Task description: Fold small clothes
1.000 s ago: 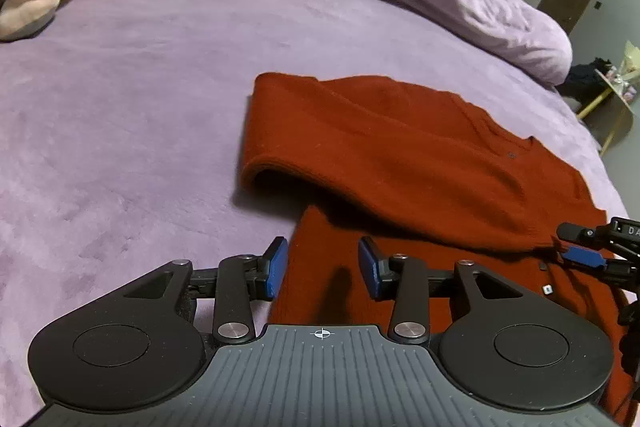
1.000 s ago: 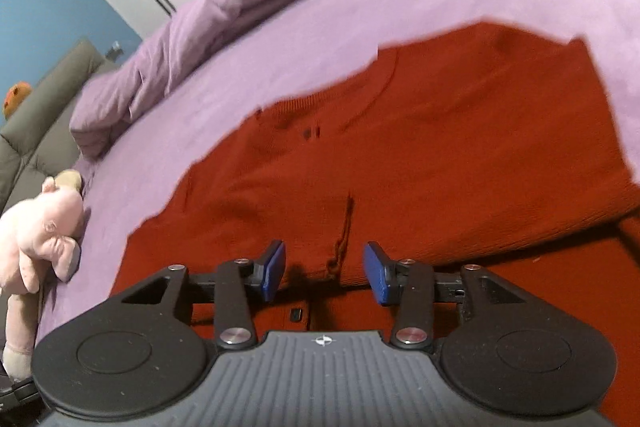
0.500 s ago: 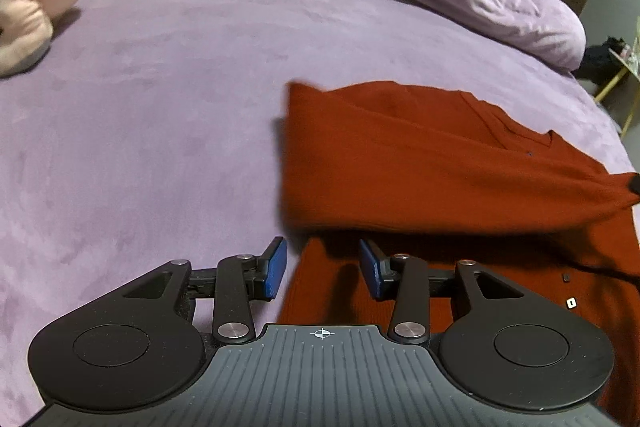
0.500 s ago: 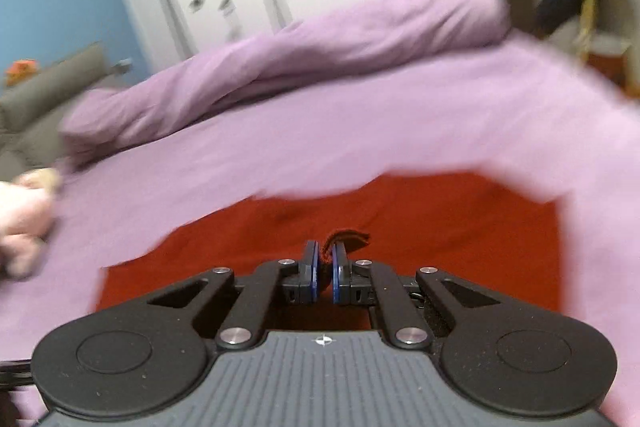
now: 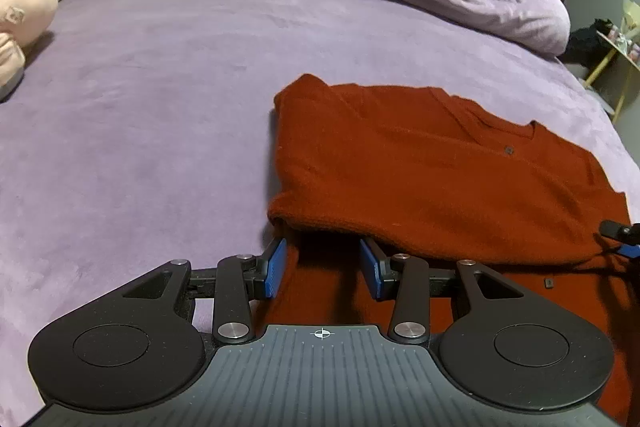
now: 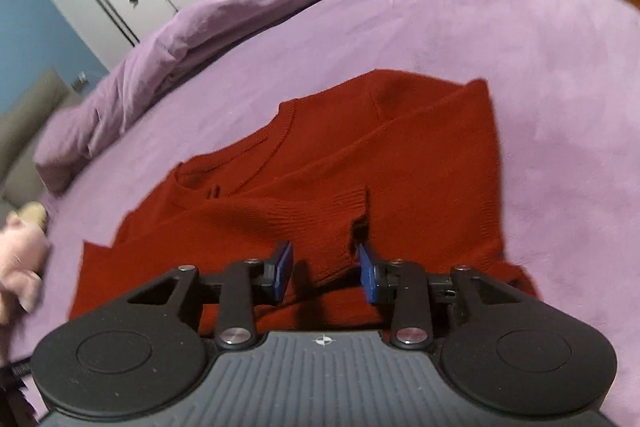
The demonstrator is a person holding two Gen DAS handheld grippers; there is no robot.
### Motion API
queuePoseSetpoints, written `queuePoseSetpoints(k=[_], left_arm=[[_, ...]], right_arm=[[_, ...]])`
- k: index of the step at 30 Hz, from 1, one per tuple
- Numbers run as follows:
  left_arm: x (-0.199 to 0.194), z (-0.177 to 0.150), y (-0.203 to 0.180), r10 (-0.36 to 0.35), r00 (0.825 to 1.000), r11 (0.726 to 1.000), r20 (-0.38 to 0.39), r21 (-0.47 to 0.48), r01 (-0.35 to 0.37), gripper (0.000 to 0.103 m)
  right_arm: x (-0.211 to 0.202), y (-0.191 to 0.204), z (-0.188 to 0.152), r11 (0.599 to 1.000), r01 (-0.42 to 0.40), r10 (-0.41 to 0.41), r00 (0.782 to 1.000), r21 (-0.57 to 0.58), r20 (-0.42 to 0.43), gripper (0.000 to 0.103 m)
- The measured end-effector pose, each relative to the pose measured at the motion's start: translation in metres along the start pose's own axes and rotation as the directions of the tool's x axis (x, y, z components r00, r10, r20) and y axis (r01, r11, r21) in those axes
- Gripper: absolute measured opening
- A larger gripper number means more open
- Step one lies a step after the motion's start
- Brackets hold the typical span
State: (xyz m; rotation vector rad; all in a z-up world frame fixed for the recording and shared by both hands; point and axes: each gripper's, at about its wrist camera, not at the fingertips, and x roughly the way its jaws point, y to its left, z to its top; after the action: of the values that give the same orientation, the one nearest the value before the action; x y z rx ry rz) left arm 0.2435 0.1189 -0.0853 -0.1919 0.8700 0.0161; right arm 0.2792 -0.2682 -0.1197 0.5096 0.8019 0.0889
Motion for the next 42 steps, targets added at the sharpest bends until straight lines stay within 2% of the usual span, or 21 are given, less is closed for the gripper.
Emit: queuePoseSetpoints(k=[2, 3, 4, 7, 10, 12, 16, 18, 19, 20, 21, 22, 25, 27, 29, 31, 34, 36, 39, 40, 42], left_arm=[[0.0, 0.002, -0.002, 0.006, 1.0, 1.0, -0.001, -0.001, -0.006, 0.045], [0.001, 0.003, -0.004, 0.01, 1.0, 1.0, -0.002, 0.002, -0.01, 0.045], [0.002, 0.004, -0.006, 0.014, 1.0, 1.0, -0.003, 0.005, -0.014, 0.045], [0.002, 0.007, -0.011, 0.014, 1.0, 1.0, -0.002, 0.009, -0.014, 0.045], [0.003, 0.008, -0.016, 0.008, 1.0, 1.0, 0.0, 0.014, -0.008, 0.045], [0.004, 0.008, -0.018, 0.008, 1.0, 1.0, -0.01, 0.019, -0.007, 0.045], [-0.001, 0.007, -0.023, 0.001, 1.0, 1.0, -0.007, 0.028, -0.001, 0.045], [-0.006, 0.009, -0.026, -0.009, 1.0, 0.999, 0.019, 0.04, 0.008, 0.045], [-0.007, 0.011, -0.028, -0.01, 1.0, 0.999, 0.028, 0.048, 0.008, 0.046], [-0.007, 0.013, -0.03, -0.008, 0.999, 0.999, 0.034, 0.054, 0.006, 0.046], [-0.005, 0.016, -0.033, -0.005, 0.999, 0.998, 0.037, 0.057, 0.003, 0.046], [-0.002, 0.019, -0.036, -0.003, 0.999, 0.998, 0.035, 0.056, 0.001, 0.046], [0.011, 0.028, -0.049, -0.035, 0.999, 0.998, 0.032, 0.046, 0.033, 0.047], [0.025, 0.031, -0.061, -0.031, 0.999, 0.997, 0.016, 0.068, 0.03, 0.047], [0.042, 0.03, -0.069, -0.004, 1.0, 0.995, -0.015, 0.098, 0.005, 0.047], [0.053, 0.026, -0.069, 0.015, 0.999, 0.994, -0.05, 0.11, -0.009, 0.048], [0.05, 0.02, -0.063, -0.004, 1.0, 0.991, -0.029, 0.131, 0.008, 0.051], [0.048, 0.016, -0.059, 0.01, 1.0, 0.987, -0.022, 0.158, -0.006, 0.051], [0.048, 0.011, -0.057, 0.015, 1.0, 0.984, -0.012, 0.179, -0.013, 0.052], [0.047, 0.011, -0.058, 0.021, 1.0, 0.983, -0.01, 0.182, -0.019, 0.052], [0.047, 0.01, -0.063, 0.038, 0.999, 0.981, -0.011, 0.19, -0.035, 0.052]], right_arm=[[0.006, 0.006, 0.002, 1.0, 0.0, 0.0, 1.0, -0.01, -0.004, 0.03], [0.009, 0.011, 0.003, 1.0, -0.002, 0.002, 1.0, -0.024, -0.009, 0.014], [0.01, 0.017, 0.005, 0.999, -0.002, 0.001, 1.0, -0.053, -0.01, 0.005], [-0.01, 0.04, 0.009, 0.976, 0.067, -0.04, 0.99, -0.207, 0.134, 0.006], [-0.023, 0.039, 0.016, 0.958, 0.161, -0.105, 0.967, -0.237, 0.232, 0.006], [-0.019, 0.028, 0.018, 0.933, 0.251, -0.188, 0.951, -0.257, 0.244, 0.006], [-0.004, 0.001, 0.017, 0.927, 0.293, -0.262, 0.953, -0.235, 0.154, 0.007], [-0.007, -0.002, 0.016, 0.913, 0.359, -0.326, 0.927, -0.192, 0.184, 0.016], [-0.012, -0.002, 0.016, 0.91, 0.386, -0.35, 0.911, -0.153, 0.217, 0.016], [-0.016, 0.0, 0.015, 0.916, 0.384, -0.349, 0.906, -0.119, 0.241, 0.017], [-0.02, 0.003, 0.014, 0.93, 0.354, -0.321, 0.912, -0.097, 0.255, 0.019], [-0.02, 0.01, 0.013, 0.949, 0.299, -0.265, 0.931, -0.105, 0.253, 0.019], [-0.003, 0.039, 0.003, 0.962, 0.151, -0.112, 0.978, -0.228, 0.175, 0.019], [0.015, 0.06, -0.005, 0.951, 0.087, -0.057, 0.992, -0.297, 0.109, 0.019], [0.03, 0.068, -0.01, 0.939, 0.063, -0.042, 0.997, -0.338, 0.07, 0.019], [0.039, 0.064, -0.015, 0.923, 0.09, -0.078, 0.996, -0.375, 0.048, 0.019], [0.028, 0.038, -0.015, 0.892, 0.183, -0.141, 0.981, -0.412, 0.131, 0.017], [0.01, 0.011, -0.007, 0.905, 0.222, -0.17, 0.97, -0.362, 0.172, 0.013], [-0.012, -0.012, 0.0, 0.911, 0.295, -0.24, 0.948, -0.29, 0.209, 0.013], [-0.018, -0.015, 0.0, 0.904, 0.327, -0.274, 0.938, -0.274, 0.212, 0.016], [-0.028, -0.021, -0.002, 0.914, 0.323, -0.281, 0.94, -0.246, 0.191, 0.032]])
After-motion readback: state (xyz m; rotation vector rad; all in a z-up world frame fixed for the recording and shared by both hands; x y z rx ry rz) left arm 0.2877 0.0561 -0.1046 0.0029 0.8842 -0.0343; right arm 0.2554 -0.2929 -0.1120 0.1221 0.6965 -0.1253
